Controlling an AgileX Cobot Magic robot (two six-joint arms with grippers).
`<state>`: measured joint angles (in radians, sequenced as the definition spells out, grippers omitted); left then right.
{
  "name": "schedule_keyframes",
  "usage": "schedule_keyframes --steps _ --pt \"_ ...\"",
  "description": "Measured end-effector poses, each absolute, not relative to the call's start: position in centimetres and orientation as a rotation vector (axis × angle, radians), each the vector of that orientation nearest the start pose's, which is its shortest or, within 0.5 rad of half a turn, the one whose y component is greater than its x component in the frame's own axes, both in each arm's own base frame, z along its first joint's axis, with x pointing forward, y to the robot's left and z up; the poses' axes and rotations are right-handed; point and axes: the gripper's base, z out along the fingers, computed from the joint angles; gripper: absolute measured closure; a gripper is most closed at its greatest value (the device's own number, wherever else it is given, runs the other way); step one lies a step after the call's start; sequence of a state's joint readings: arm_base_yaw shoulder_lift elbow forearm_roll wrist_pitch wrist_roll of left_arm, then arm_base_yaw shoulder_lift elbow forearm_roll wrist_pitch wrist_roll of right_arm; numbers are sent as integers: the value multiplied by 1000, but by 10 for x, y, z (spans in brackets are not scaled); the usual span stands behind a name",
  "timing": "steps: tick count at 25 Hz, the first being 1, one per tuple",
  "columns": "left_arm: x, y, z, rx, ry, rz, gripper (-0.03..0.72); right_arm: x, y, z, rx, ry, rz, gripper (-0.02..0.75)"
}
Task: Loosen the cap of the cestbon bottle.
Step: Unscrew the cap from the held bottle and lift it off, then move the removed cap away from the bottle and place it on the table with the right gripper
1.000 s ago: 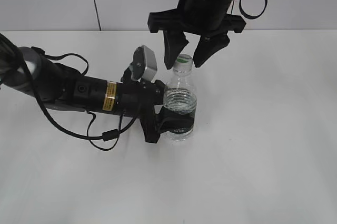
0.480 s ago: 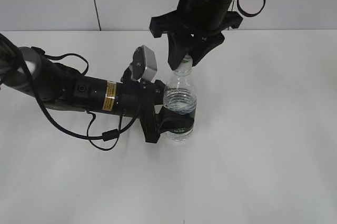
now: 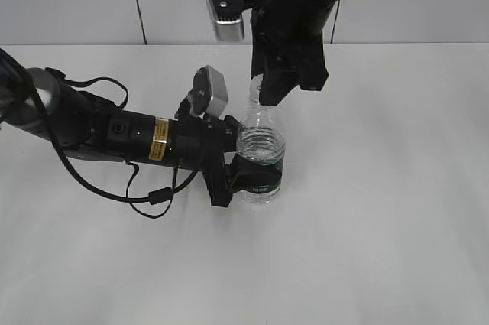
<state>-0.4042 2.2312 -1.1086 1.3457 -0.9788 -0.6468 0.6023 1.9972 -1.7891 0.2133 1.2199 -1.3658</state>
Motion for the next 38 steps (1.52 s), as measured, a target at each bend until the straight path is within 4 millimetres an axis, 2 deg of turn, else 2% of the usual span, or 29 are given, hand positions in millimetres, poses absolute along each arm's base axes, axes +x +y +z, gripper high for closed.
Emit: schedule_keyframes --steps 4,12,20,24,28,30,35,38 --pt "331 -221 83 1355 1617 -983 279 339 256 269 -2466 1416 110 442" --pt "330 -221 83 1358 1614 -985 279 337 257 273 -2499 1309 119 442" --pt "330 -221 83 1358 1614 -985 279 323 253 308 -2397 1298 135 444" --pt "330 -221 83 1358 1614 -985 279 319 250 318 -2267 1486 165 444" --pt "330 -221 83 1358 1614 -985 279 321 244 321 -2065 1801 156 444" --pt "330 -221 83 1358 1614 -985 279 323 240 321 -1916 1984 150 444" --pt "330 -221 83 1358 1614 -985 279 332 227 320 -1536 2312 202 444" --pt "330 -221 83 1358 1614 -985 279 340 215 320 -1228 2505 231 444"
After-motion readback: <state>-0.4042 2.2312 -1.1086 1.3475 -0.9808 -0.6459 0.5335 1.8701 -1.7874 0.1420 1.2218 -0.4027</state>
